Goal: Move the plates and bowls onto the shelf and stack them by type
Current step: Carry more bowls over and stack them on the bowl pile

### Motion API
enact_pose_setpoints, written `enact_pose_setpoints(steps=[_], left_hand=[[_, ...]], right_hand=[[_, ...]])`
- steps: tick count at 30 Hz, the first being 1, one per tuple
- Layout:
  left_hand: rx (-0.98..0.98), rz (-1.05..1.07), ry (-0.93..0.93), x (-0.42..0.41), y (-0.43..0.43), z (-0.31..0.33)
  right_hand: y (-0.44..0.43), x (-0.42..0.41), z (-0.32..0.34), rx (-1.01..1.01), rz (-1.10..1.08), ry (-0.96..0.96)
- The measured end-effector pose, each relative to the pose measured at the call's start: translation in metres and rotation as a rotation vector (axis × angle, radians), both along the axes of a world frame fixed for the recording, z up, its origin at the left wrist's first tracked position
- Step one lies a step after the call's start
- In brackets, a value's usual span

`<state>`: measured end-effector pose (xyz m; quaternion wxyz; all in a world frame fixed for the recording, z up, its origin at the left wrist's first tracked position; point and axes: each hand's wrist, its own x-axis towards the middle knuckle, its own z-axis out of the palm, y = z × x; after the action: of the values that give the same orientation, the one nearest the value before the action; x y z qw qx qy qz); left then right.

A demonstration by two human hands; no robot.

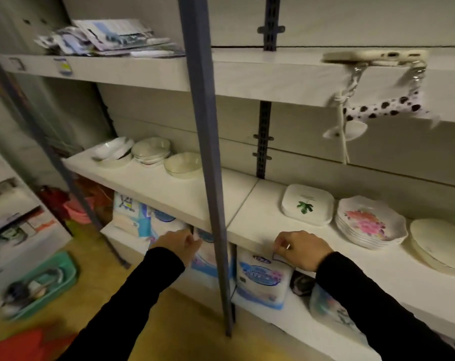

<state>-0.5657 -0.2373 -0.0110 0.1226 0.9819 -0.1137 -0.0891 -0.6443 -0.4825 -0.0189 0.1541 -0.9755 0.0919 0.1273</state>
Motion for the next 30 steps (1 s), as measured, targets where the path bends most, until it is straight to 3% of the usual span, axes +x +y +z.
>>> enact_pose_setpoints(steps=[14, 24, 30], left_hand=[[-0.054, 0.123, 0.047, 0.093, 0.151, -0.001], [-0.068, 0.127, -0.045, 0.211, 0.188, -0.010], [-0.048, 0.011, -0.059, 0.292, 0.184, -0.011]], right_hand=[[0.158, 0.120, 0.008, 0.102, 0.103, -0.060], [0.202, 0.246, -0.008, 0.085, 0.061, -0.069], [0.203, 0.317, -0.012, 0.068, -0.051, -0.057]])
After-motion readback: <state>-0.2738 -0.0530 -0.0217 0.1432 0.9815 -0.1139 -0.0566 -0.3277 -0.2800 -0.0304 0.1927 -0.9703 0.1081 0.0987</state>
